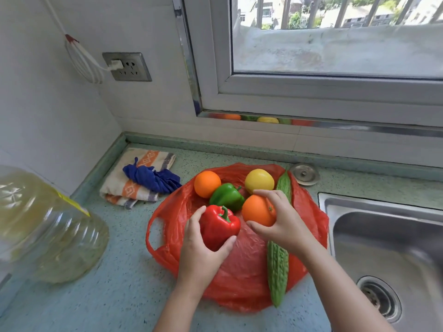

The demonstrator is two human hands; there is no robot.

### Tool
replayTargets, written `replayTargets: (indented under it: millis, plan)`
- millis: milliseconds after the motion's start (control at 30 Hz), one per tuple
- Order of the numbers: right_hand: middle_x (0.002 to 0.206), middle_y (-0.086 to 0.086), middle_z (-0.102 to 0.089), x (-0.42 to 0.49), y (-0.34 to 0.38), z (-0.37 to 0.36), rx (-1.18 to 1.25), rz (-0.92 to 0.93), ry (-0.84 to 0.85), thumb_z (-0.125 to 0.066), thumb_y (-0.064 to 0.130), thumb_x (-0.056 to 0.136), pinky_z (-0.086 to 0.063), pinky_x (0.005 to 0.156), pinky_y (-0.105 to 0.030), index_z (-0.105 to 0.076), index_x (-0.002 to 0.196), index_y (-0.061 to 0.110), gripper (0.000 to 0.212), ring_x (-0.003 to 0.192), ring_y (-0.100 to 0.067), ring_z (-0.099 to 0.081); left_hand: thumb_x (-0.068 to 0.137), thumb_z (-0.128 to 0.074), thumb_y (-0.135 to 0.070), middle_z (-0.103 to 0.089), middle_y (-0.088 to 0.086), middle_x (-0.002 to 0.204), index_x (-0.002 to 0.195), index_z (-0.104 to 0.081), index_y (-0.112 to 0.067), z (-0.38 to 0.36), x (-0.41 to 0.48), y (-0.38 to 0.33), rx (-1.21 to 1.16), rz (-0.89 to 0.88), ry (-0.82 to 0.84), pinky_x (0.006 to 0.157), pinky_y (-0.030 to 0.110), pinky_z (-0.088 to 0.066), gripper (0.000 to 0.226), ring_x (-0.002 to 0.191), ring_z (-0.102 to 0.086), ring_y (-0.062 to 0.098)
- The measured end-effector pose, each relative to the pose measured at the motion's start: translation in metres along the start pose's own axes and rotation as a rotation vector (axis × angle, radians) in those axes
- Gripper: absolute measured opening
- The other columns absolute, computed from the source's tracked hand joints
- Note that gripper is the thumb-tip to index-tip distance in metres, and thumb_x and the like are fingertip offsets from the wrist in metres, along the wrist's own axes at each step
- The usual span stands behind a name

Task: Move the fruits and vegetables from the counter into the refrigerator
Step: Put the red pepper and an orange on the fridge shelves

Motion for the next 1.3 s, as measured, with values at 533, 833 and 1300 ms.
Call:
replayTargets:
  millis: [533,833,1300]
  plan:
    - [0.109,-0.005,-0.054,-0.137,0.093,0.114,0.461,-0.03,-0.589,-0.074,0.043,0.054,-0.053,0.068,-0.027,-0.047,0.107,0.044,0.059,0.088,-0.013,-0.064,0.049,-0.078,-0.051,-0.052,-0.01,0.119,0.113,-0.039,-0.055,0.011,-0.041,-0.126,-0.537,-0.227,0.396,0.081,0.024,-0.053,0.075,0.102,-0.06,0.005]
    - [0.122,0.008,-0.041,-0.231,0.122,0.11,0.293,-0.182,-0.776,-0.063,0.044,0.052,-0.05,0.065,-0.017,-0.048,0.11,0.06,0.061,0.091,0.0,-0.057,0.049,-0.082,-0.045,-0.056,0.003,0.119,0.117,-0.043,-0.044,-0.005,-0.081,-0.143,-0.693,-0.31,0.69,0.08,0.027,-0.052,0.079,0.103,-0.062,0.015]
    - [0.117,-0.006,-0.049,-0.446,0.165,0.133,0.2,-0.228,-1.331,-0.072,0.037,0.058,-0.049,0.069,-0.017,-0.052,0.111,0.032,0.056,0.089,-0.005,-0.059,0.048,-0.08,-0.041,-0.059,0.004,0.113,0.113,-0.047,-0.041,-0.048,-0.244,-0.216,-0.745,-0.47,1.158,0.071,0.023,-0.053,0.072,0.095,-0.064,0.013]
Point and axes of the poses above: each hand's wrist, its own x-axis towards the middle knuckle, its own z-axis out of the back of the hand, y = z × x, the point moved 9 cm from there along x, towards the middle knuckle
